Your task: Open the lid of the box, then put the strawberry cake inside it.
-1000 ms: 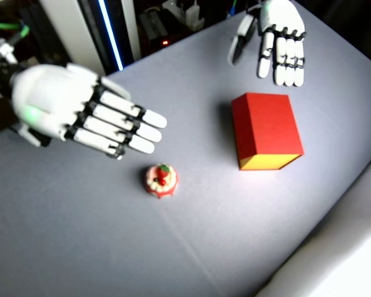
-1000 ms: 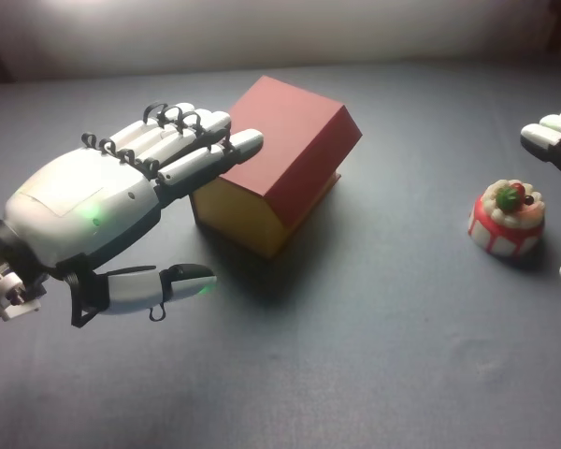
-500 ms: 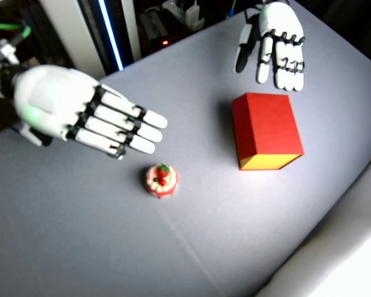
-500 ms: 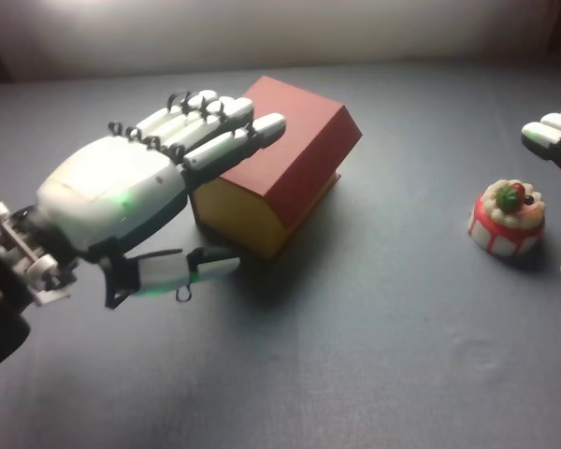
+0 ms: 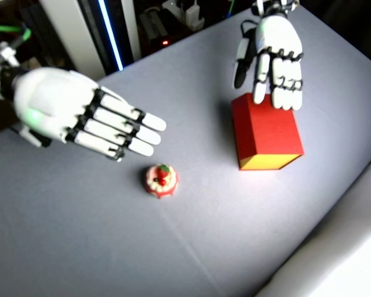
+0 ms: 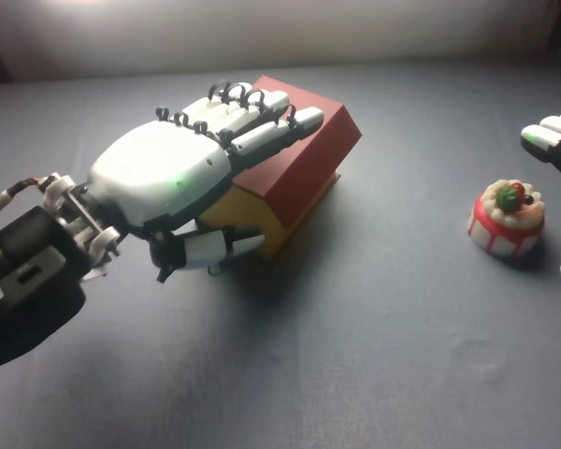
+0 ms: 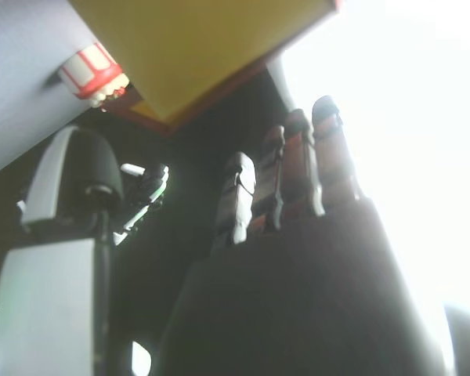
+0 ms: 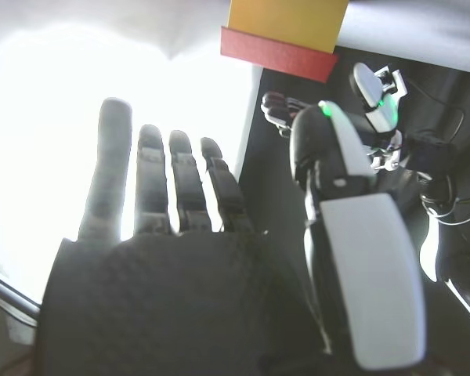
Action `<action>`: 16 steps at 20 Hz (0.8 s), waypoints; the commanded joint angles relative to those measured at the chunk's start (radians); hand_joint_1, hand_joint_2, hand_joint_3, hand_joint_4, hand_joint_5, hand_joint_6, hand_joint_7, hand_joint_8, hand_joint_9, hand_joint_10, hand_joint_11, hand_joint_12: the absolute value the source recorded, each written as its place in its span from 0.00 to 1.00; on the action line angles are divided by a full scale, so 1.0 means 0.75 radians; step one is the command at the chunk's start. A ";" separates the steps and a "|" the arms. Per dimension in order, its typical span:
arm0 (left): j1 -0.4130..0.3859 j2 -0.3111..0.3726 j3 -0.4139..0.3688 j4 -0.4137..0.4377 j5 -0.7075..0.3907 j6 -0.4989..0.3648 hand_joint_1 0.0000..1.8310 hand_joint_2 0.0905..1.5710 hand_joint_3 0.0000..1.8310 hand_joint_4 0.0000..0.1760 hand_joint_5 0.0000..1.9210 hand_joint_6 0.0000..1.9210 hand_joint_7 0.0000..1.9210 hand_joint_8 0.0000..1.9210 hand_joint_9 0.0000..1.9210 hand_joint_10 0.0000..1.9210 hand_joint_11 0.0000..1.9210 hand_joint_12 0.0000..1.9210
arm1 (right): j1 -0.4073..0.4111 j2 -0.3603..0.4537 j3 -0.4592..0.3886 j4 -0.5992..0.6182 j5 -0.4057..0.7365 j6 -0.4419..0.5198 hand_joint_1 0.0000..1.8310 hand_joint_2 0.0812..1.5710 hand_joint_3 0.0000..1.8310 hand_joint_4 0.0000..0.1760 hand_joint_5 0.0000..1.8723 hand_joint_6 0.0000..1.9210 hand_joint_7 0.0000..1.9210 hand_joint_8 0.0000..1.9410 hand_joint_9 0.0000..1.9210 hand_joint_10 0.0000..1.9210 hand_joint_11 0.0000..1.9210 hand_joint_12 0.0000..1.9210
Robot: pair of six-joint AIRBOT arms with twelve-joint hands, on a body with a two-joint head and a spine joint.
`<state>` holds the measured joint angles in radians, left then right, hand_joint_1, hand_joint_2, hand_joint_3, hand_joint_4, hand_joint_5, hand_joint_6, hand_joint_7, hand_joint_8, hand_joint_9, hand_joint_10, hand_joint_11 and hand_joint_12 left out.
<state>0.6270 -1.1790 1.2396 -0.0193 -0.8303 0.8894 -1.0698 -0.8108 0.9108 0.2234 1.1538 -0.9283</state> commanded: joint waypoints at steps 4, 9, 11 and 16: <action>-0.047 -0.030 0.029 -0.008 -0.077 0.035 0.55 0.75 0.00 0.78 0.00 0.00 0.00 0.00 0.00 0.00 0.00 0.00 | 0.000 0.003 0.008 0.005 0.165 0.011 0.28 0.84 0.01 0.00 0.00 0.00 0.00 0.00 0.00 0.00 0.00 0.00; -0.068 -0.053 0.052 -0.023 -0.049 0.046 0.55 0.75 0.00 0.93 0.00 0.00 0.00 0.00 0.00 0.00 0.00 0.00 | -0.006 0.002 0.008 0.005 0.165 0.014 0.29 0.84 0.00 0.00 0.00 0.00 0.00 0.00 0.00 0.00 0.00 0.00; -0.074 -0.063 0.060 -0.027 -0.046 0.046 0.56 0.74 0.00 0.93 0.00 0.00 0.00 0.00 0.00 0.00 0.00 0.00 | -0.009 -0.001 0.010 0.005 0.165 0.019 0.29 0.84 0.00 0.00 0.00 0.00 0.00 0.00 0.00 0.00 0.00 0.00; -0.084 -0.085 0.073 -0.057 -0.064 0.044 0.54 0.73 0.00 0.81 0.00 0.00 0.00 0.00 0.00 0.00 0.00 0.00 | -0.010 -0.006 0.014 0.007 0.165 0.020 0.28 0.84 0.00 0.00 0.00 0.00 0.00 0.00 0.00 0.00 0.00 0.00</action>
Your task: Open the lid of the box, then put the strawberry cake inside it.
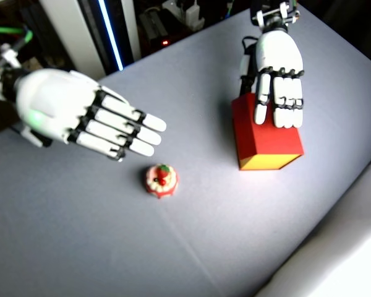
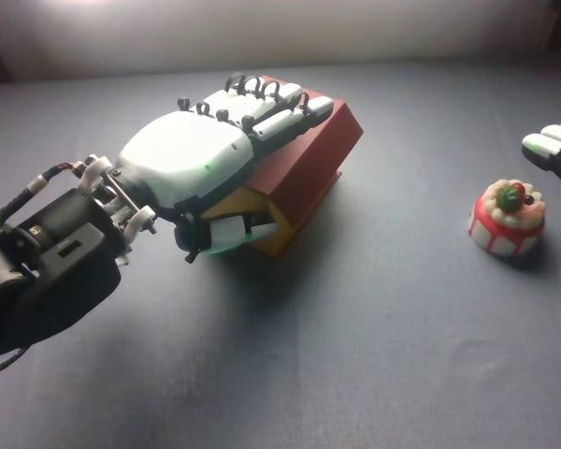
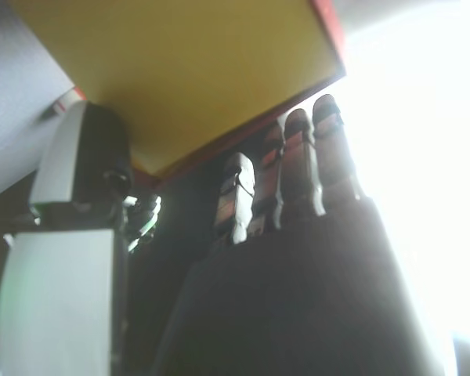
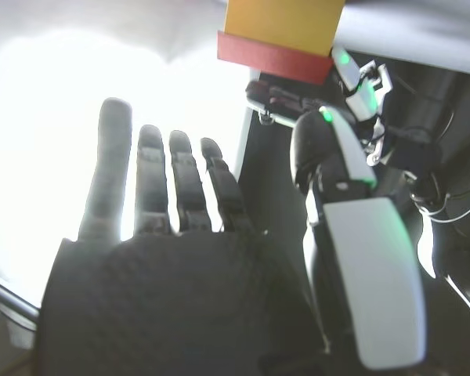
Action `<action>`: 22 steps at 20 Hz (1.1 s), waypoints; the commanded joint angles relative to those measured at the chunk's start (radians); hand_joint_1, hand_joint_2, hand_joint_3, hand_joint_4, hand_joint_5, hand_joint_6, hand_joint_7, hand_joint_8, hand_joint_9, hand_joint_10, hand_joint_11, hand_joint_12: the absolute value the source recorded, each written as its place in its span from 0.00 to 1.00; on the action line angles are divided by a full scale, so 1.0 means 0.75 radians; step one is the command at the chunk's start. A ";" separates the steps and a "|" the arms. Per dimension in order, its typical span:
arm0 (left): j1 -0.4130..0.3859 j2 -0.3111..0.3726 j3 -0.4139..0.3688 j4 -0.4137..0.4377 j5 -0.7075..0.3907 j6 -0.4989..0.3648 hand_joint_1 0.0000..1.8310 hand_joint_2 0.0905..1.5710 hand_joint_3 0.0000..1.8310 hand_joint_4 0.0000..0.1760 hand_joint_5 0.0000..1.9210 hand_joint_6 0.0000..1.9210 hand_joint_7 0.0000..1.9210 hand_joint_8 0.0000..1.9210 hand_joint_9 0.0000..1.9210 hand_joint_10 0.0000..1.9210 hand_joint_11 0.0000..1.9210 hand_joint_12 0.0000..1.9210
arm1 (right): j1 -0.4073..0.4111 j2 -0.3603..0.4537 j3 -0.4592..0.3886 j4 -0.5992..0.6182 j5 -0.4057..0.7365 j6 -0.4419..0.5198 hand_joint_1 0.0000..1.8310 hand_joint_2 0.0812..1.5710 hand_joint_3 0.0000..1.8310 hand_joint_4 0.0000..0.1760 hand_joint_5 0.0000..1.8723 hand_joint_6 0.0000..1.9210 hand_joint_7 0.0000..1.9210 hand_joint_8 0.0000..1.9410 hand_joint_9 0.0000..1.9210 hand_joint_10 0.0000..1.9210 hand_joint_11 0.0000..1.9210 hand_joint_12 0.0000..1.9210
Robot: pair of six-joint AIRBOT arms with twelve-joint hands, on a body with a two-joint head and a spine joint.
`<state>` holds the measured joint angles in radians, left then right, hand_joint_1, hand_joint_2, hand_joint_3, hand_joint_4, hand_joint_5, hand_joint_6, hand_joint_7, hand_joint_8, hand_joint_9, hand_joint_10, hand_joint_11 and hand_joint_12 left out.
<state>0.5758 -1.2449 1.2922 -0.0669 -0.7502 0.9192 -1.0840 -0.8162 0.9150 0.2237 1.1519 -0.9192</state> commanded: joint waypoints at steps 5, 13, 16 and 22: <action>0.004 0.009 0.003 -0.003 -0.236 -0.049 0.55 0.73 0.00 0.78 0.00 0.00 0.00 0.00 0.00 0.00 0.00 0.00 | 0.006 0.001 0.008 0.009 0.168 0.008 0.29 0.84 0.00 0.00 0.00 0.00 0.00 0.00 0.00 0.00 0.00 0.00; 0.014 0.011 0.012 -0.025 -0.297 -0.089 0.48 0.77 0.01 0.65 0.00 0.00 0.00 0.00 0.00 0.00 0.00 0.00 | 0.002 0.000 0.008 0.013 0.168 0.010 0.29 0.85 0.00 0.00 0.00 0.00 0.00 0.00 0.00 0.00 0.00 0.00; 0.015 0.022 0.009 -0.038 -0.328 -0.090 0.52 0.76 0.00 0.82 0.00 0.00 0.00 0.00 0.00 0.00 0.00 0.00 | 0.001 0.000 0.008 0.013 0.168 0.010 0.30 0.84 0.00 0.00 0.00 0.00 0.00 0.00 0.00 0.00 0.00 0.00; 0.027 0.038 -0.004 -0.041 -0.371 -0.095 0.47 0.77 0.00 0.73 0.00 0.00 0.00 0.00 0.00 0.00 0.00 0.00 | 0.000 0.000 0.008 0.016 0.169 0.010 0.29 0.85 0.00 0.00 0.00 0.00 0.00 0.00 0.00 0.00 0.00 0.00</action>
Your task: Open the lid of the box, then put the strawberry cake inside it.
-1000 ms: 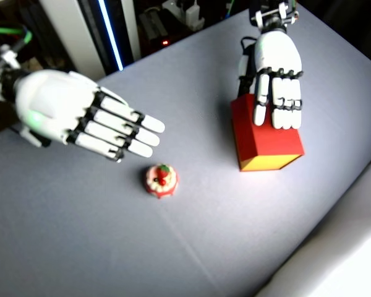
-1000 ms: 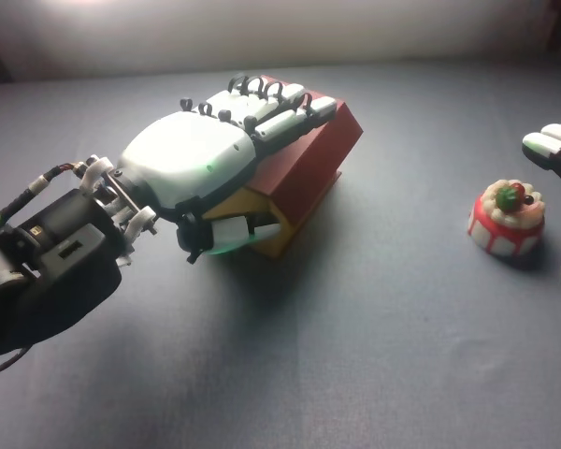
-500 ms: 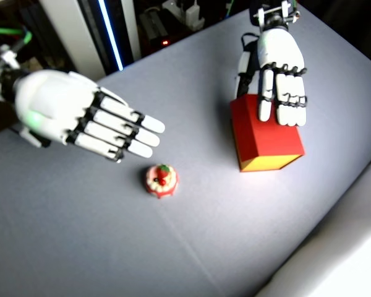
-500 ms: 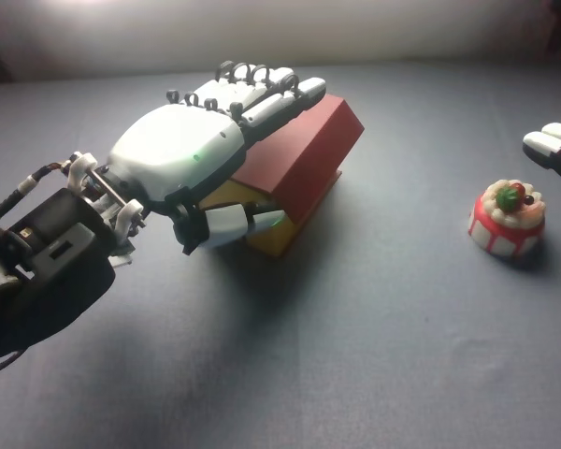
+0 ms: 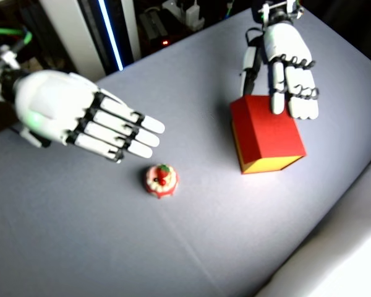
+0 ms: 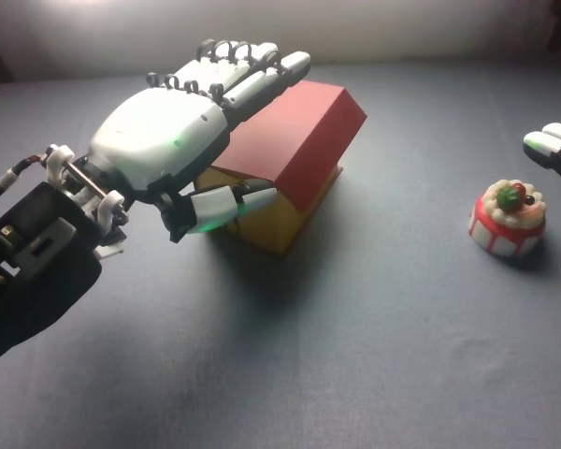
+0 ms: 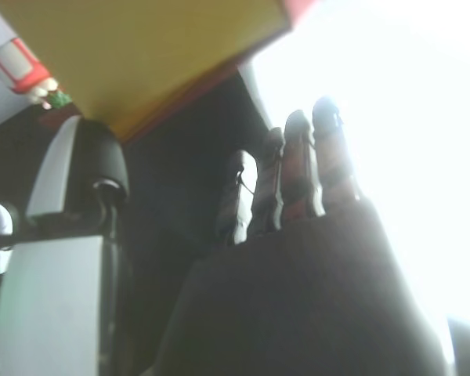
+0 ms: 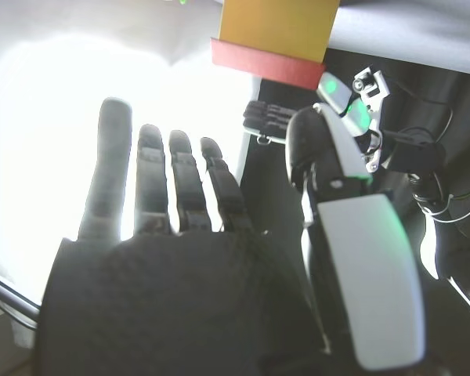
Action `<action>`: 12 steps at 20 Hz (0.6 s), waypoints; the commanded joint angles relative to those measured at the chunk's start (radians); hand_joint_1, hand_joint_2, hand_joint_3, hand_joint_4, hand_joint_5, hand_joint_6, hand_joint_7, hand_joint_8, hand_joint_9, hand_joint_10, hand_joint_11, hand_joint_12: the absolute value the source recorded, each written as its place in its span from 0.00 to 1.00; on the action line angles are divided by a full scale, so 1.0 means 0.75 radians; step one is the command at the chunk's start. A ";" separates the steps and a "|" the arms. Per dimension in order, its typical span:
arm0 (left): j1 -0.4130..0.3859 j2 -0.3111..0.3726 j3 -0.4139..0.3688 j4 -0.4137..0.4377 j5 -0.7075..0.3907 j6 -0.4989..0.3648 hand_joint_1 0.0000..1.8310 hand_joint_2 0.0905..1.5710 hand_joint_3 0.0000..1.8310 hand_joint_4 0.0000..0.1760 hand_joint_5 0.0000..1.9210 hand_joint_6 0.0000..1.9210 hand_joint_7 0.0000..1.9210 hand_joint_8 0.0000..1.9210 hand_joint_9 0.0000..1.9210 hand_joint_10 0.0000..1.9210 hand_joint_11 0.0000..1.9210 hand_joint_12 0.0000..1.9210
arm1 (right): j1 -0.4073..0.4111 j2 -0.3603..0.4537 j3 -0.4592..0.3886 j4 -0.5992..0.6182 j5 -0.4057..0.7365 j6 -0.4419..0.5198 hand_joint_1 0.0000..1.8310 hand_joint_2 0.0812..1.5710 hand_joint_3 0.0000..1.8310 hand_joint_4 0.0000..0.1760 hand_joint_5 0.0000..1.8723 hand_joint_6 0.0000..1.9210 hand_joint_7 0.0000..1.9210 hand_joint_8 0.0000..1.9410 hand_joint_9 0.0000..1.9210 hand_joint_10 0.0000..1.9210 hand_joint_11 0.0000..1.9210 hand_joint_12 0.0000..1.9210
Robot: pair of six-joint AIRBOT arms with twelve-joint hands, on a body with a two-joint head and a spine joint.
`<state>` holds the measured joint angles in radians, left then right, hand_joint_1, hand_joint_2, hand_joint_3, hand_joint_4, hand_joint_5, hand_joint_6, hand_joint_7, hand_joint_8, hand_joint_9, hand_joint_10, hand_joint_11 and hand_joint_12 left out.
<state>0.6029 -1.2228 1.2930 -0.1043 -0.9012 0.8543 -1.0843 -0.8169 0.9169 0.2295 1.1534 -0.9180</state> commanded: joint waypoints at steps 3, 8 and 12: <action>-0.002 0.013 -0.011 0.009 -0.179 -0.009 0.47 0.77 0.00 0.74 0.00 0.00 0.00 0.00 0.00 0.00 0.00 0.00 | 0.001 0.001 0.005 0.009 0.167 0.008 0.28 0.85 0.00 0.00 0.00 0.00 0.00 0.00 0.00 0.00 0.00 0.00; -0.002 0.021 -0.011 0.006 -0.191 -0.009 0.48 0.76 0.00 0.72 0.00 0.00 0.00 0.00 0.00 0.00 0.00 0.00 | -0.002 0.001 0.005 0.012 0.167 0.008 0.28 0.85 0.00 0.00 0.00 0.00 0.00 0.00 0.00 0.00 0.00 0.00; -0.014 0.026 -0.006 -0.003 -0.198 -0.009 0.48 0.77 0.00 0.62 0.00 0.00 0.00 0.00 0.00 0.00 0.00 0.00 | -0.003 0.001 0.005 0.013 0.167 0.008 0.30 0.85 0.00 0.00 0.00 0.00 0.00 0.00 0.00 0.00 0.00 0.00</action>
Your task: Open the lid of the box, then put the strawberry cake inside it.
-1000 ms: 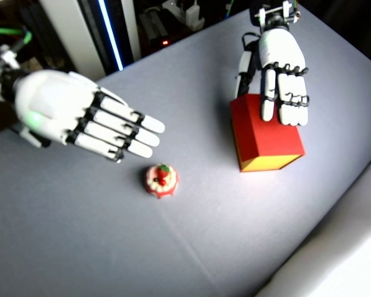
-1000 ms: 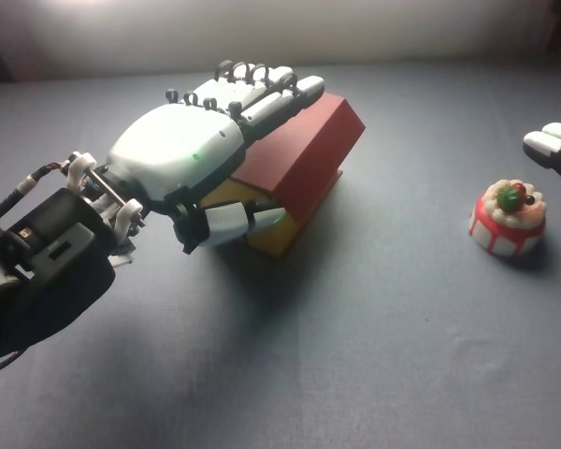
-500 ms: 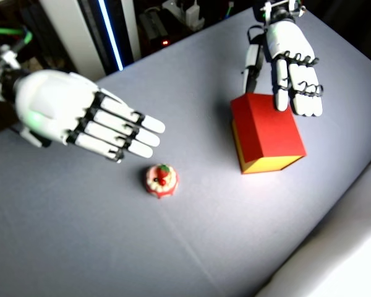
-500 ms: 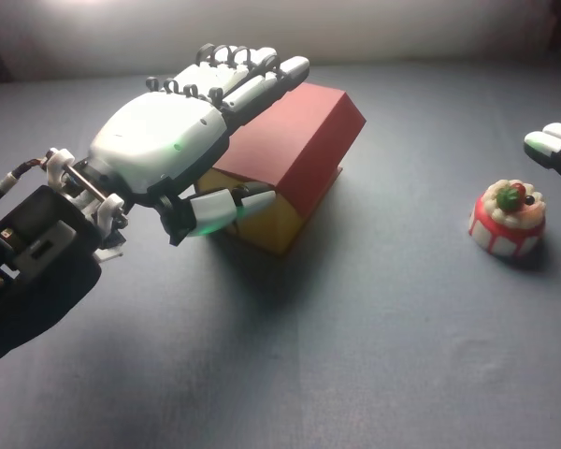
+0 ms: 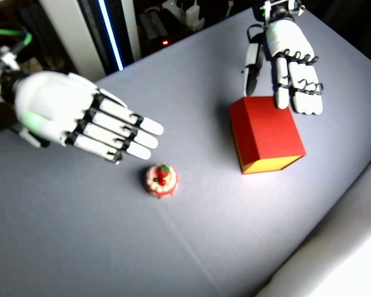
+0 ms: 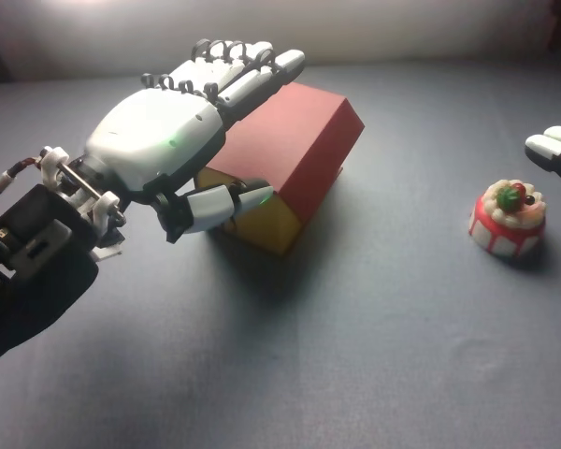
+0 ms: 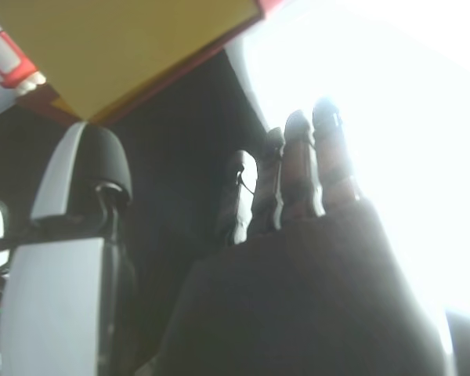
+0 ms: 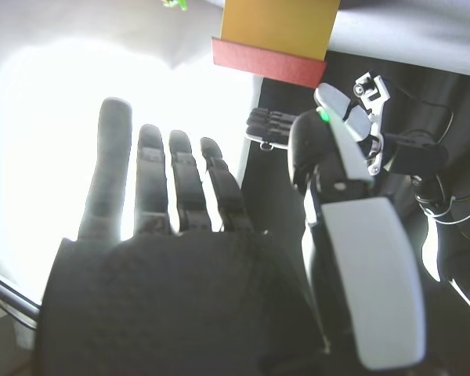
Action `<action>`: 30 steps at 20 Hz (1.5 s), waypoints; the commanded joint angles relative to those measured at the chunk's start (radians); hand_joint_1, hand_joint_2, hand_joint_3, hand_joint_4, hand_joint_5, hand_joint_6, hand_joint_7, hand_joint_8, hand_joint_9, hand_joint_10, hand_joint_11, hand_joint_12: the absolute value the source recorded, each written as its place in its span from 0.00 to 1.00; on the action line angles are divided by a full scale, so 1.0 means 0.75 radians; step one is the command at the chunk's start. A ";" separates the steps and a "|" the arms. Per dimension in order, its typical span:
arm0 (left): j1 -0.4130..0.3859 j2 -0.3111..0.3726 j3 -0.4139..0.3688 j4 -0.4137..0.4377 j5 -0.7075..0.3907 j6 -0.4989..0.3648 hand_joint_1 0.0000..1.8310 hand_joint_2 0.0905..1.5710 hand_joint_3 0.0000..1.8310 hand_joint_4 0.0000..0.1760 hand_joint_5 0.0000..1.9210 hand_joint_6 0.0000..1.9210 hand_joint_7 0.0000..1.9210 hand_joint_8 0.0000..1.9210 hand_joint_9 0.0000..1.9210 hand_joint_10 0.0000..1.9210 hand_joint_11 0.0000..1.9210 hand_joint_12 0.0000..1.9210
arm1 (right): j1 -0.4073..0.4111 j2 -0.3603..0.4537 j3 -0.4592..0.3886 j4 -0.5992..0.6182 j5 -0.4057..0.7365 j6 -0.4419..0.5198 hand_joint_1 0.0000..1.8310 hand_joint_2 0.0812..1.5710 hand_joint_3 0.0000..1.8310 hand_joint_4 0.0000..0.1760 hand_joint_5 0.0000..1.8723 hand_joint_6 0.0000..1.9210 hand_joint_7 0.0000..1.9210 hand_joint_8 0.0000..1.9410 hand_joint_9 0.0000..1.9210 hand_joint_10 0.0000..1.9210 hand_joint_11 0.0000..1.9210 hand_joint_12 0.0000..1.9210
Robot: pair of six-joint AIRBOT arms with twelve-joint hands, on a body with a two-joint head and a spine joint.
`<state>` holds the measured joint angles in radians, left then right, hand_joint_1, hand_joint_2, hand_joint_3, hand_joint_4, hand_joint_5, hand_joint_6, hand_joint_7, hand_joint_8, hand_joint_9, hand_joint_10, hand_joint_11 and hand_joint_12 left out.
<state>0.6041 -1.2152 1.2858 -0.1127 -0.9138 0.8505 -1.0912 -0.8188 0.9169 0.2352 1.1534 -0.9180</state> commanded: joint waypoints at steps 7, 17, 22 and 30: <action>0.056 0.044 -0.044 0.033 -0.230 -0.016 0.48 0.74 0.00 0.99 0.00 0.00 0.00 0.00 0.00 0.00 0.00 0.00 | 0.005 0.004 0.003 0.009 0.168 0.008 0.31 0.85 0.00 0.00 0.00 0.00 0.00 0.00 0.00 0.00 0.00 0.00; -0.002 -0.020 0.007 0.067 -0.095 -0.026 0.56 0.71 0.00 1.00 0.00 0.00 0.00 0.00 0.00 0.00 0.00 0.00 | 0.003 0.004 0.004 0.009 0.170 0.012 0.31 0.84 0.00 0.00 0.00 0.00 0.00 0.00 0.00 0.00 0.00 0.00; -0.034 -0.059 0.046 0.065 -0.028 -0.017 0.60 0.69 0.00 0.92 0.00 0.00 0.00 0.00 0.00 0.00 0.00 0.00 | 0.003 0.004 0.005 0.009 0.170 0.012 0.31 0.84 0.00 0.00 0.00 0.00 0.00 0.00 0.00 0.00 0.00 0.00; -0.063 -0.101 0.087 0.030 -0.001 -0.021 0.56 0.68 0.00 0.75 0.00 0.00 0.00 0.00 0.00 0.00 0.00 0.00 | -0.003 0.000 0.009 0.009 0.169 0.014 0.35 0.83 0.00 0.00 0.00 0.00 0.00 0.00 0.00 0.00 0.00 0.00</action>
<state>0.5682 -1.2934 1.3495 -0.0944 -0.7898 0.8356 -1.0985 -0.8196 0.9188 0.2386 1.1549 -0.9146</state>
